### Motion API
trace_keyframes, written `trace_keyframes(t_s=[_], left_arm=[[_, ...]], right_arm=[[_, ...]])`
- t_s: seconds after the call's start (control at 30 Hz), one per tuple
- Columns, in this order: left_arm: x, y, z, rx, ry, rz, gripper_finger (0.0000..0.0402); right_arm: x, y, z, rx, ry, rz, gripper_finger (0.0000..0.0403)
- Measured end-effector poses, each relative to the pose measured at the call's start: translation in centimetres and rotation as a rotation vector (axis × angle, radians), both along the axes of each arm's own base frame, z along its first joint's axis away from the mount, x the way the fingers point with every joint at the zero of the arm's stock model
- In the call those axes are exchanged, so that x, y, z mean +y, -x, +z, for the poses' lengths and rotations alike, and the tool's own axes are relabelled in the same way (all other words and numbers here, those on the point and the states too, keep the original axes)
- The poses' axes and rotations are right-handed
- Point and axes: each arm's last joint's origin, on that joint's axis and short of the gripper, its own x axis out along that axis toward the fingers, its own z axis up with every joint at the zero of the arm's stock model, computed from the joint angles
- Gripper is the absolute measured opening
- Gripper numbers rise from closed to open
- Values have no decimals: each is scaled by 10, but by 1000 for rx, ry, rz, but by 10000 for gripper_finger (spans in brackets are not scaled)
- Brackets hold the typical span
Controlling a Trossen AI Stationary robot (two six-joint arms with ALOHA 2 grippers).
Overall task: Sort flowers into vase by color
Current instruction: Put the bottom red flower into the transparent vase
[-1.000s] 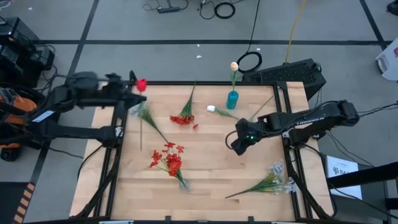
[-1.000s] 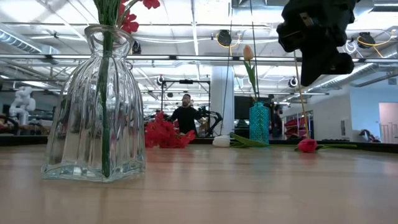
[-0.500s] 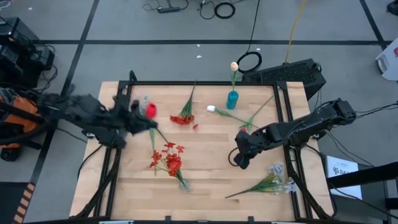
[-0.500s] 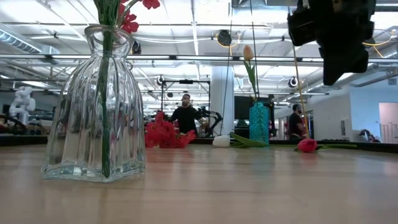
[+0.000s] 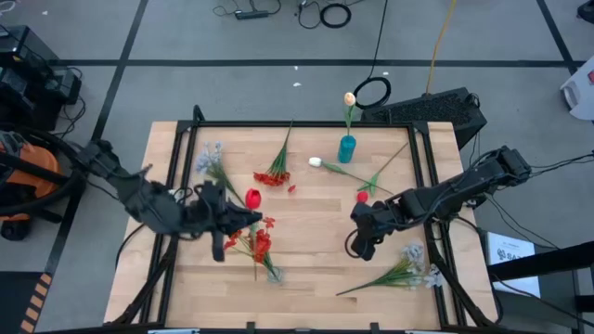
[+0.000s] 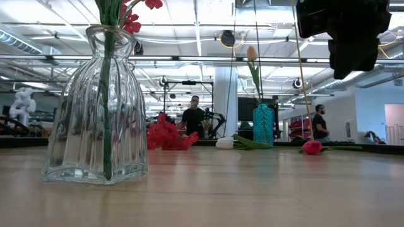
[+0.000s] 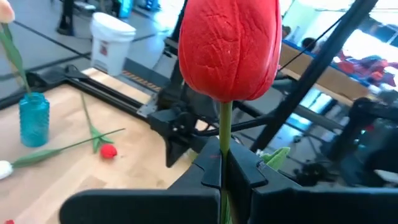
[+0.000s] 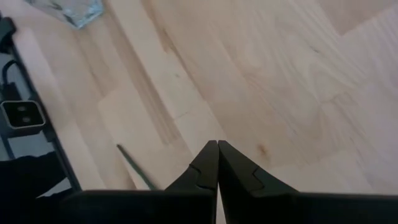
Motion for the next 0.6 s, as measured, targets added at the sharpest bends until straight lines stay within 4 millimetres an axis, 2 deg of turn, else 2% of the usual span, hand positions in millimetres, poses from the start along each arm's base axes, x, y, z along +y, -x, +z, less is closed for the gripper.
trace_keyframes(t_s=[0.2,0.37,0.6], left_arm=[[-23,-11,-11,-12,-75,69,3],[-32,-20,-17,-16,-140,104,3],[-44,-36,-35,20,-170,123,3]], right_arm=[[4,1,0,-20,24,29,0],[5,1,0,-22,30,43,0],[5,1,1,-23,36,54,0]])
